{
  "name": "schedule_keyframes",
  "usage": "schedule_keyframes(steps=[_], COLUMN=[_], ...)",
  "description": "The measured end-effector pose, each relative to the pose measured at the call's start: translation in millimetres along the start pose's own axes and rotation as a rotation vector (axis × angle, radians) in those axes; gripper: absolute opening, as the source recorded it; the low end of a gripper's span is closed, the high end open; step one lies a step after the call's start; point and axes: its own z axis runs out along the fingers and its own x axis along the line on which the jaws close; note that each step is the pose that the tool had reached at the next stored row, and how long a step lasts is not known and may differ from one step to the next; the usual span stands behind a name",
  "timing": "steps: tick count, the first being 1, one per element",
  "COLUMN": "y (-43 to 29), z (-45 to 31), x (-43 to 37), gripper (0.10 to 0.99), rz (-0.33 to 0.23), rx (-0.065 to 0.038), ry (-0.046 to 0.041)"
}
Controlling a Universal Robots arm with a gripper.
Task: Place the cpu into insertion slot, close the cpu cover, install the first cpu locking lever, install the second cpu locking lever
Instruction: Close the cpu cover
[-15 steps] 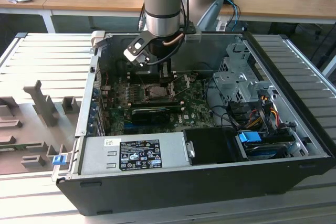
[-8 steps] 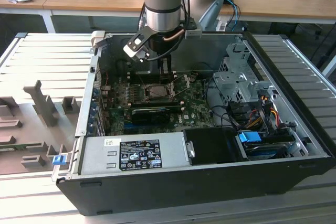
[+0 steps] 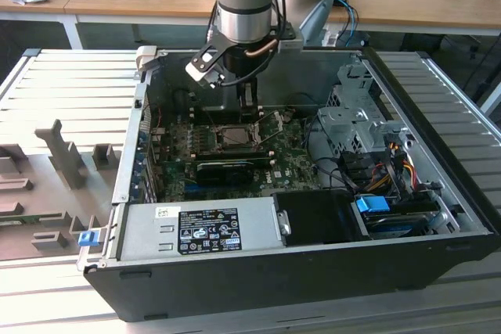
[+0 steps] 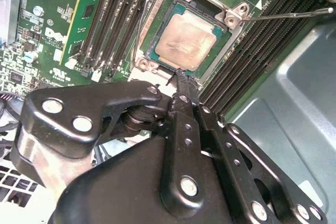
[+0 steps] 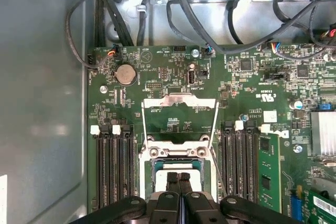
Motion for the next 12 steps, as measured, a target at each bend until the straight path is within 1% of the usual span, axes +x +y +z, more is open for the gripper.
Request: schedule_keyframes(steps=[3, 5, 8, 12], y=[0.5, 0.7, 1.4, 5.7], z=[-6.6, -9.5, -10.5, -10.8], x=[0.4, 0.5, 0.7, 0.7], gripper=[0.106, 0.106, 0.106, 0.106], rz=[0.0, 0.0, 0.0, 0.0], rx=[0.0, 0.0, 0.0, 0.0], ry=[0.0001, 0.0, 0.0003, 0.0])
